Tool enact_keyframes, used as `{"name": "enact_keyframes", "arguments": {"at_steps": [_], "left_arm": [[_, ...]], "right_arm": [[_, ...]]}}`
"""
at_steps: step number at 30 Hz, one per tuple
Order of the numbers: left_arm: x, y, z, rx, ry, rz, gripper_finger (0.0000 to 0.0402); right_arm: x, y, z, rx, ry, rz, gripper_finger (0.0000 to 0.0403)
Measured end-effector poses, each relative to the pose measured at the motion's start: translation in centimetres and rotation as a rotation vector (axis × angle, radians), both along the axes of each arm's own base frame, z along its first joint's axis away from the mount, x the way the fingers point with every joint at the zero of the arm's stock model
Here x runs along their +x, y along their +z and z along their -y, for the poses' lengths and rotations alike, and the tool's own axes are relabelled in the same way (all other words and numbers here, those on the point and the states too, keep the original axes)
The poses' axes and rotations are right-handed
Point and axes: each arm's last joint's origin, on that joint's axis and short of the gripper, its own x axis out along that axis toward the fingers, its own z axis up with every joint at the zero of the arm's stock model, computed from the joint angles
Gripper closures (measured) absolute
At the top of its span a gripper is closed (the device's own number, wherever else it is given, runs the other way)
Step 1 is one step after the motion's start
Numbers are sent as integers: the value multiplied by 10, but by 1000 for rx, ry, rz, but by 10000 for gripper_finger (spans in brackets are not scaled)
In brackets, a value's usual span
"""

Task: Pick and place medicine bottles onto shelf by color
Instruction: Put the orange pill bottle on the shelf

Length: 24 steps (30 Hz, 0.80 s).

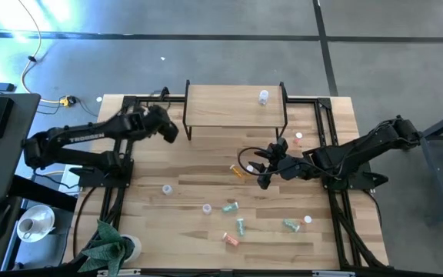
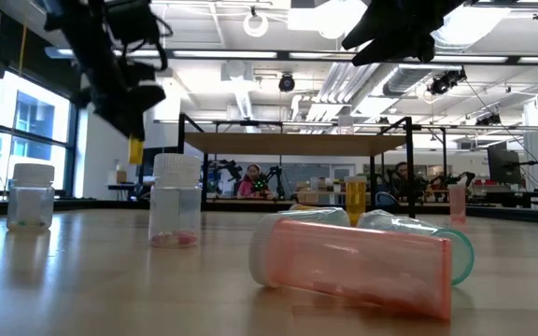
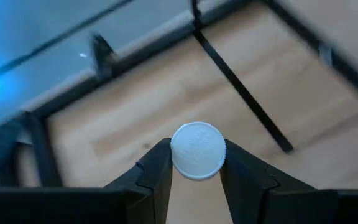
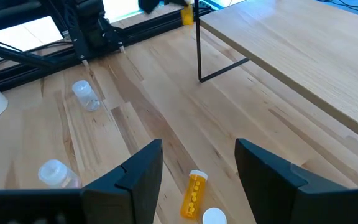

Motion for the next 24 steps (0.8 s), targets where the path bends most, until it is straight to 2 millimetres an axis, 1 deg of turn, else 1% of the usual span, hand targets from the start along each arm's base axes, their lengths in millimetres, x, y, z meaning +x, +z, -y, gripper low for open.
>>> {"name": "enact_keyframes", "arguments": {"at_steps": [4, 8, 11, 14, 17, 19, 21, 24], "left_arm": [[1, 40, -10, 67, 5, 39, 293], [2, 79, -18, 131, -36, 95, 294], [7, 103, -25, 164, -70, 128, 293], [18, 122, -33, 176, -123, 147, 293], [36, 134, -44, 179, -183, 134, 293], [49, 138, -53, 175, -225, 121, 293], [63, 138, -62, 155, -262, 110, 293], [80, 132, -75, 107, -303, 105, 293]], "right_arm": [[0, 0, 0, 0, 0, -2, 210], [0, 0, 0, -1, 0, -3, 210], [0, 0, 0, -1, 0, -3, 210], [0, 0, 0, -1, 0, -3, 210], [0, 0, 0, -1, 0, -3, 210], [0, 0, 0, -1, 0, -3, 210], [0, 0, 0, -1, 0, -4, 210], [0, -1, 0, -2, 0, -6, 210]]}}
